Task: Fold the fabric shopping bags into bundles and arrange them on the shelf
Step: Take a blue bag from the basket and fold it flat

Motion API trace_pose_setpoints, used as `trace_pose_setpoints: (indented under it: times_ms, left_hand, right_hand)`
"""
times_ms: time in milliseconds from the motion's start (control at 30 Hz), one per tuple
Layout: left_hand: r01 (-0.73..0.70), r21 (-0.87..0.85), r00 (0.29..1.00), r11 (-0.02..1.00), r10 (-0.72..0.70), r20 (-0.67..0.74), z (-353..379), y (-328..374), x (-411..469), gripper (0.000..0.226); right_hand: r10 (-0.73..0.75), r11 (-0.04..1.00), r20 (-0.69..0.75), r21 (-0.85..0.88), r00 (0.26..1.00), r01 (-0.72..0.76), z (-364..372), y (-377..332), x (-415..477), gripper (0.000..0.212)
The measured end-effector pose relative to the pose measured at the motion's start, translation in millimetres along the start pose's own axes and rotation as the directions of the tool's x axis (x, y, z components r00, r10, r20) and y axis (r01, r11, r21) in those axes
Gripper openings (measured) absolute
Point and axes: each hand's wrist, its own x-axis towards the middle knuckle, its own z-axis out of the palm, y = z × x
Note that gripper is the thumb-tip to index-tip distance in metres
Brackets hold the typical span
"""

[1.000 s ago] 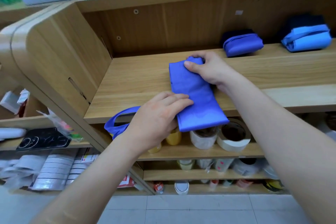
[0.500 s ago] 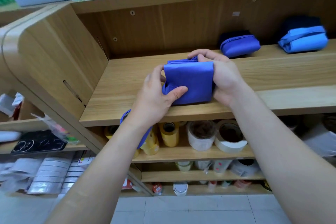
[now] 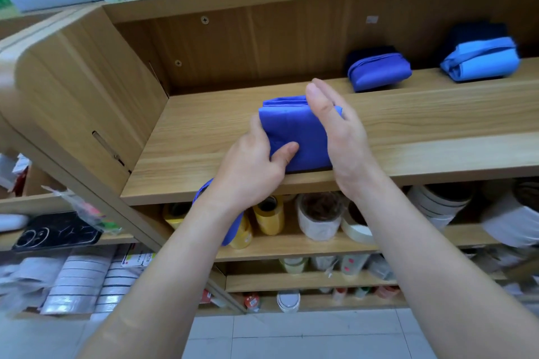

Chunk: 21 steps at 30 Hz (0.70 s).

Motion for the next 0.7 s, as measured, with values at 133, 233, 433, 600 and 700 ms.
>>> trace_pose_setpoints:
  times_ms: [133,233,433,600,700]
  left_hand:
    - [0.041,-0.269,0.998,0.962,-0.028,0.052,-5,0,-1,0.060]
    - [0.059,-0.412,0.997,0.909,-0.031,0.074,-5,0,-1,0.055]
    - [0.054,-0.434,0.997,0.899,-0.023,0.075,-6,2,-6,0.059]
    - [0.080,-0.628,0.994,0.774,-0.017,0.105,-33,7,-6,0.045]
    - [0.000,-0.493,0.996,0.870,0.045,0.080,-34,8,-5,0.031]
  right_hand:
    - [-0.071,0.993,-0.027,-0.100,0.997,0.068,1,-1,-2,0.050]
    - [-0.255,0.960,-0.177,-0.160,0.951,0.228,13,0,-4,0.023]
    - [-0.356,0.925,-0.218,-0.219,0.909,0.310,16,5,-3,0.027]
    - [-0.524,0.834,-0.198,-0.320,0.829,0.450,14,5,-2,0.020]
    - [-0.506,0.814,-0.106,-0.385,0.856,0.434,16,8,-3,0.026]
